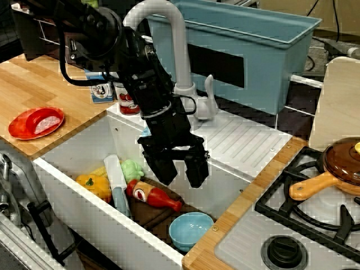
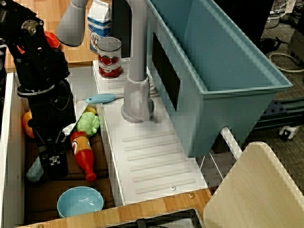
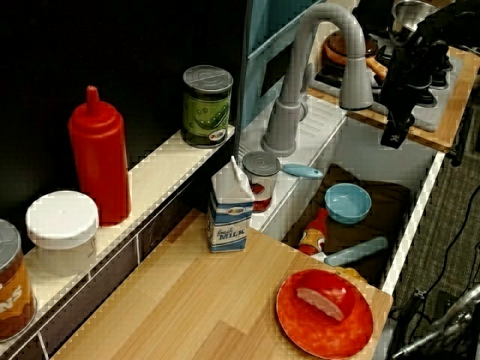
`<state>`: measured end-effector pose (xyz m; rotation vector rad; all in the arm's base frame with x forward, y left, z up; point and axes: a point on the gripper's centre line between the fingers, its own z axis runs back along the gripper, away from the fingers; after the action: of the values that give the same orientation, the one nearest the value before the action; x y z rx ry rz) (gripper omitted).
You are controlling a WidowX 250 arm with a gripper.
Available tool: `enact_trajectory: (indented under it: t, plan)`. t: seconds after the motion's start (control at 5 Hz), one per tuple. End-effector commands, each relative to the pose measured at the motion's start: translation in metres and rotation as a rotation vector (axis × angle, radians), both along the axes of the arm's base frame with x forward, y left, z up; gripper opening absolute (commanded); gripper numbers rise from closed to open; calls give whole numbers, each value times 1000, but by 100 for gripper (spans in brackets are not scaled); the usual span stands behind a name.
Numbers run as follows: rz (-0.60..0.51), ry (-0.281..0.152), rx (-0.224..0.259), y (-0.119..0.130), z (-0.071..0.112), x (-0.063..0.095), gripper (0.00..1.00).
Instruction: Lift bowl
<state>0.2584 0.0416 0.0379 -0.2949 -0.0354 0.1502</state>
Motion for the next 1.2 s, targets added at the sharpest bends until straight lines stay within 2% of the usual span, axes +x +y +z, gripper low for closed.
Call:
enact_trajectory:
  t: [0.0,0.4,0.8,1.0]
  plan:
    - [0,0,0,0,0,0,100]
    - [-88,-16,66,6,-9,4,100]
    - [-146,13,119,19,-20,13,100]
    - [-125,33,113,35,-25,20,100]
